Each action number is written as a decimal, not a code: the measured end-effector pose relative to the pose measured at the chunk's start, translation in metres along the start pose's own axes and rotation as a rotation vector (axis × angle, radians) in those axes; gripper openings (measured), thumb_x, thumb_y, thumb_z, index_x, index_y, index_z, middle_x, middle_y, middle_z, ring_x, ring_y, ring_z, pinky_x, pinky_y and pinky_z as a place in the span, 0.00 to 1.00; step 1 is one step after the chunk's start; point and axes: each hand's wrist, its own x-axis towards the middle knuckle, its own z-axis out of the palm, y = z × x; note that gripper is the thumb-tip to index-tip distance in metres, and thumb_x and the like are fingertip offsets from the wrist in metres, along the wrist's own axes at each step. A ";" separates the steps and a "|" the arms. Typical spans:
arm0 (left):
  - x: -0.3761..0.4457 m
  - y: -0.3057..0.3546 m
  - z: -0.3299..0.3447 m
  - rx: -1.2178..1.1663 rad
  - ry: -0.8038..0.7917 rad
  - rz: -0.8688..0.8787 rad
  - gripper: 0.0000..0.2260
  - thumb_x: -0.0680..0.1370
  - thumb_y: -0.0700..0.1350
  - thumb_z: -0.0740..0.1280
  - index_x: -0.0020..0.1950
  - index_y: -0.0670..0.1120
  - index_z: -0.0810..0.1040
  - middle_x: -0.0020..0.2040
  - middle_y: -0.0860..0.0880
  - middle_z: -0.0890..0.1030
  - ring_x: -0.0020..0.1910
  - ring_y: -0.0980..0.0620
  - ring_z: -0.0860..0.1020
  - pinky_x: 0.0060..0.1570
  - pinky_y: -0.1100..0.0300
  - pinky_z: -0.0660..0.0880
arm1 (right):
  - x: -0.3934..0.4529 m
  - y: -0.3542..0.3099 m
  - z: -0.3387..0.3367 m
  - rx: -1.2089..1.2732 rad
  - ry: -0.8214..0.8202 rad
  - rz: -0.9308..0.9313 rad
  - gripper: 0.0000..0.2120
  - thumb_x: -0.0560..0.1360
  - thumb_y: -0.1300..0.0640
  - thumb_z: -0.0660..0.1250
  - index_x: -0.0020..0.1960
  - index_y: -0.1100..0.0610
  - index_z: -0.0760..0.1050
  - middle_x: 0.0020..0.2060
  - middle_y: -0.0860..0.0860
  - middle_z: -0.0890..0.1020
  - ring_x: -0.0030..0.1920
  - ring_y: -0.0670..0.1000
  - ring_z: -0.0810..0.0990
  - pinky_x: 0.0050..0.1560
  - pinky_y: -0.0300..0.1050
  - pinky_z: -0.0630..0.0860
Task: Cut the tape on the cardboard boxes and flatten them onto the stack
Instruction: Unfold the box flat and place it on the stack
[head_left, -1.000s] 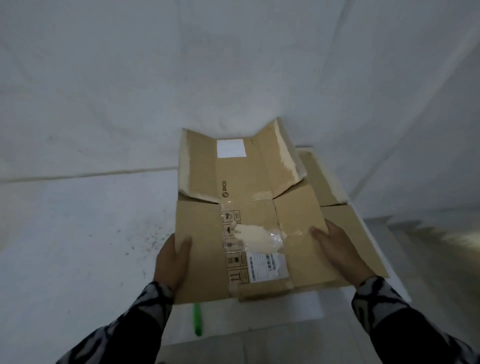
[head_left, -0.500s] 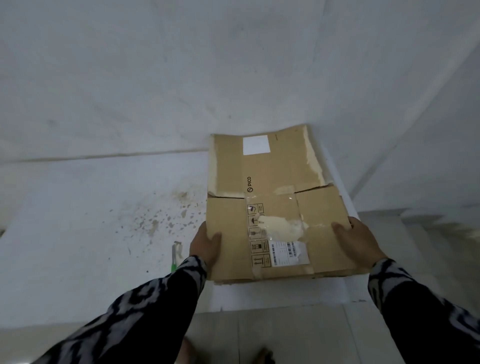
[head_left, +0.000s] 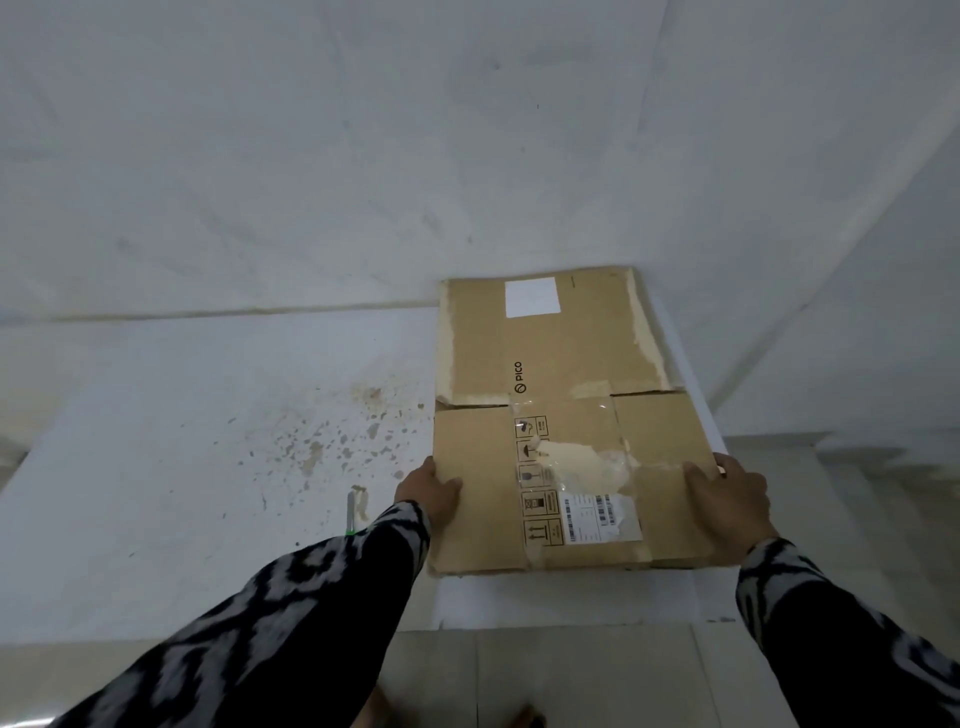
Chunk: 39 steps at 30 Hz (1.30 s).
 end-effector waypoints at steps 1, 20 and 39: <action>0.000 0.000 0.000 0.003 0.002 -0.001 0.30 0.81 0.55 0.61 0.79 0.45 0.58 0.73 0.43 0.70 0.69 0.40 0.71 0.68 0.50 0.69 | -0.001 0.001 0.000 0.029 -0.015 -0.015 0.28 0.79 0.44 0.63 0.76 0.54 0.64 0.71 0.60 0.65 0.66 0.64 0.69 0.64 0.54 0.68; 0.000 0.009 0.000 0.130 0.020 -0.028 0.26 0.82 0.56 0.59 0.75 0.43 0.63 0.71 0.41 0.71 0.68 0.40 0.71 0.65 0.49 0.70 | 0.003 0.019 0.006 -0.058 0.003 -0.139 0.27 0.82 0.49 0.60 0.77 0.59 0.61 0.73 0.62 0.67 0.72 0.62 0.66 0.71 0.55 0.62; -0.111 -0.254 -0.096 -0.193 0.019 0.107 0.14 0.83 0.50 0.61 0.66 0.49 0.78 0.60 0.51 0.80 0.57 0.52 0.79 0.61 0.59 0.72 | -0.234 -0.077 0.250 -0.102 -0.145 -0.697 0.13 0.78 0.60 0.66 0.62 0.55 0.77 0.52 0.51 0.77 0.57 0.55 0.74 0.56 0.45 0.69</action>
